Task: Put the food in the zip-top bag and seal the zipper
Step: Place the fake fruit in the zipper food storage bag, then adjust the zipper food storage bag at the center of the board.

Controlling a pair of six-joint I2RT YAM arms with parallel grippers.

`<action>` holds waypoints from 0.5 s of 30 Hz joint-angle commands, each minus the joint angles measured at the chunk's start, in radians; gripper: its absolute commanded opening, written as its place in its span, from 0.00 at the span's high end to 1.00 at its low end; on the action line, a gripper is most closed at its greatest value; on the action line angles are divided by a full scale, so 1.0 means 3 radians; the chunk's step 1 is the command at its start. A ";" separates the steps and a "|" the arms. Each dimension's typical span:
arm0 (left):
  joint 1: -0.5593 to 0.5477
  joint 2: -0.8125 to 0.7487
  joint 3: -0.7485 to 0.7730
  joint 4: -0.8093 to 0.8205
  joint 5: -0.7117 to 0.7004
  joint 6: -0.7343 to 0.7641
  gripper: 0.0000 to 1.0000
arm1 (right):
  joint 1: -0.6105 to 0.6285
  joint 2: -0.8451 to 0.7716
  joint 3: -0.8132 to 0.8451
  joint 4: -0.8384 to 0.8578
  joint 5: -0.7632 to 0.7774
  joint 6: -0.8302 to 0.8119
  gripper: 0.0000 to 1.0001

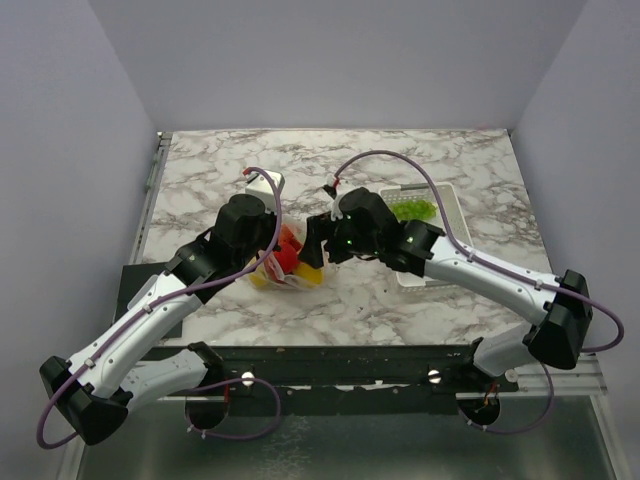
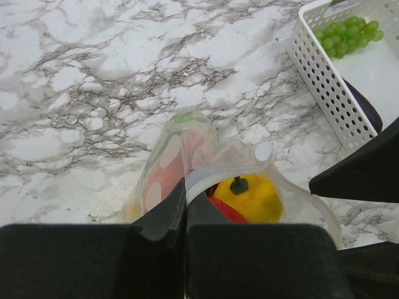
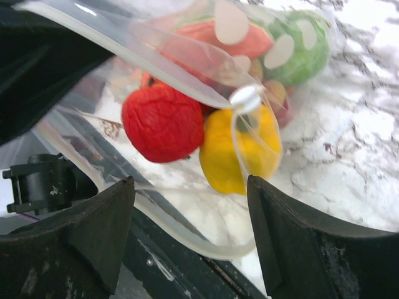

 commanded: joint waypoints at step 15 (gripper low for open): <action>-0.0002 -0.0031 0.0003 0.0150 -0.0022 -0.0031 1.00 | 0.0024 -0.0409 -0.0877 0.0100 0.0365 0.0788 0.38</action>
